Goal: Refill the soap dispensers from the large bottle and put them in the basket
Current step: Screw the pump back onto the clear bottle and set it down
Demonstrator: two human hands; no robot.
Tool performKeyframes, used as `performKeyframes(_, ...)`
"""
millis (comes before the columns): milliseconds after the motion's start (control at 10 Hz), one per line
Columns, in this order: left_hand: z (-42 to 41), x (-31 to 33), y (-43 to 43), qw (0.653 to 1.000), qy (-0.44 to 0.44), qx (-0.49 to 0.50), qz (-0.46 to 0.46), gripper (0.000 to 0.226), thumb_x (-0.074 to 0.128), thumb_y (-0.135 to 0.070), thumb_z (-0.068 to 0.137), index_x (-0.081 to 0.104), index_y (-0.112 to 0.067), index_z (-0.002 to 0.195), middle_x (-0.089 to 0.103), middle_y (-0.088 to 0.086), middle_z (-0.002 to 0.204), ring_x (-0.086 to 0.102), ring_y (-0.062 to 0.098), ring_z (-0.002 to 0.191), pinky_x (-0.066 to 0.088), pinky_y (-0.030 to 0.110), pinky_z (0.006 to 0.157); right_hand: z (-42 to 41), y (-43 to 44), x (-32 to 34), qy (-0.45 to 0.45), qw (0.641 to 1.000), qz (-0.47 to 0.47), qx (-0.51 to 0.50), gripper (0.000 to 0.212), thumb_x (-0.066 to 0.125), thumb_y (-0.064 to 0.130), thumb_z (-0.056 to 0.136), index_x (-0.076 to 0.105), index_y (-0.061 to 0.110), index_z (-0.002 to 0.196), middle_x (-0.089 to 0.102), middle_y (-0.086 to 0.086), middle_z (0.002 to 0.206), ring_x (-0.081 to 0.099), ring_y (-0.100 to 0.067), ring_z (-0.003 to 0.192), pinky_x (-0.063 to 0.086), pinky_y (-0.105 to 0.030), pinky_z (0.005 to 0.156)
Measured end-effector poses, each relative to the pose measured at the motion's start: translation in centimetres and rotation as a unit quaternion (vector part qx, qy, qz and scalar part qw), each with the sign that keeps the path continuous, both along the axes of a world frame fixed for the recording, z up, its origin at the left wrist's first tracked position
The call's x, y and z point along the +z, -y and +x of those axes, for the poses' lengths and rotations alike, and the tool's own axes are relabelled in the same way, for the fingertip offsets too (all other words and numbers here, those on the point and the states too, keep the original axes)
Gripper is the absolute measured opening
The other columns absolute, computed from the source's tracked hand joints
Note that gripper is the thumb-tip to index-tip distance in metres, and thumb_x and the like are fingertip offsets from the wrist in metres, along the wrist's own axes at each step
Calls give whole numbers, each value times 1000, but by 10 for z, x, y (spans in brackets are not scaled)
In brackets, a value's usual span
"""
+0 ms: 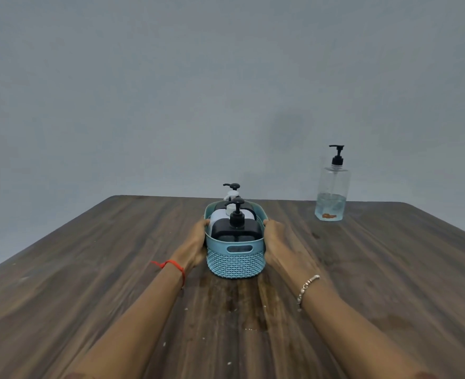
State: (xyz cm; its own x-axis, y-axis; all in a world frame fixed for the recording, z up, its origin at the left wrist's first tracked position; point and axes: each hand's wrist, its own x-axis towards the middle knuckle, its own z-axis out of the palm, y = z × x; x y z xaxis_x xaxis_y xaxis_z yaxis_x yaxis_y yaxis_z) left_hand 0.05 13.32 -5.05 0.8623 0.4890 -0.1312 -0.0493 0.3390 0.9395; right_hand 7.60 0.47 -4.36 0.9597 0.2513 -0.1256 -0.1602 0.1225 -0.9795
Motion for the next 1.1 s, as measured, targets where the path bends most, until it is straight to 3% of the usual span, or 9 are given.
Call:
performKeyframes(200, 2, -1, -2, 1000, -1, -1, 25, 37, 29, -22, 99, 63, -9, 89, 68, 9, 76, 61, 21, 71, 51, 28, 57, -1, 2, 0, 2, 1000, -9, 15, 31, 37, 13, 91, 61, 0, 107, 64, -24, 111, 62, -36, 102, 51, -51, 92)
performKeyframes(300, -1, -1, 2, 998, 4, -1, 57, 42, 25, -29, 102, 60, -8, 106, 67, 8, 90, 61, 19, 78, 52, 27, 59, -5, 6, 2, 15, 999, -17, 31, 30, 41, 21, 94, 61, 5, 110, 67, -18, 106, 65, -34, 98, 52, -52, 89)
performKeyframes(500, -15, 3, 15, 980, 59, 41, 183, 43, 25, -26, 103, 48, -6, 133, 53, 15, 134, 52, 29, 121, 42, 44, 103, -17, 16, 0, 125, 988, -83, 35, 35, 36, 26, 98, 59, 6, 117, 66, -12, 109, 63, -23, 95, 52, -33, 76)
performKeyframes(600, -26, 2, 21, 968, 54, 31, 243, 43, 24, -28, 103, 52, -10, 131, 57, 12, 131, 53, 26, 119, 40, 43, 106, -24, 24, 0, 167, 978, -120, 45, 38, 34, 27, 100, 56, 5, 122, 64, -12, 114, 60, -21, 96, 46, -27, 71)
performKeyframes(700, -40, 2, 30, 961, 60, 23, 268, 36, 25, -31, 103, 53, -20, 124, 56, 9, 133, 55, 18, 112, 42, 33, 99, -37, 33, 1, 179, 974, -125, 67, 39, 32, 28, 101, 55, 6, 123, 63, -11, 116, 60, -22, 101, 48, -32, 84)
performKeyframes(800, -51, -4, 37, 948, 33, 25, 315, 43, 27, -37, 102, 44, -18, 137, 38, 8, 149, 42, 21, 132, 31, 37, 111, -50, 44, -3, 206, 964, -146, 86, 37, 30, 32, 101, 57, 13, 117, 64, -8, 116, 60, -20, 102, 48, -38, 94)
performKeyframes(900, -73, -8, 55, 939, 34, 38, 340, 48, 31, -31, 102, 28, -13, 146, 33, 6, 152, 33, 19, 138, 25, 38, 116, -67, 58, -12, 263, 940, -192, 105, 37, 29, 38, 100, 57, 19, 116, 64, -3, 117, 59, -18, 105, 46, -41, 97)
performKeyframes(1000, -97, -13, 75, 913, 51, 31, 404, 44, 34, -25, 102, 30, -14, 144, 43, 4, 144, 43, 13, 126, 31, 16, 101, -82, 68, -23, 318, 904, -265, 107, 40, 31, 42, 98, 52, 19, 124, 59, -5, 126, 54, -23, 116, 42, -43, 102)
performKeyframes(1100, -107, -17, 88, 868, 31, 49, 493, 51, 36, -20, 101, 20, -4, 147, 26, 12, 154, 26, 20, 140, 17, 16, 110, -92, 73, -32, 372, 857, -343, 98, 51, 31, 41, 98, 36, 11, 138, 39, -14, 146, 34, -29, 136, 32, -47, 110)
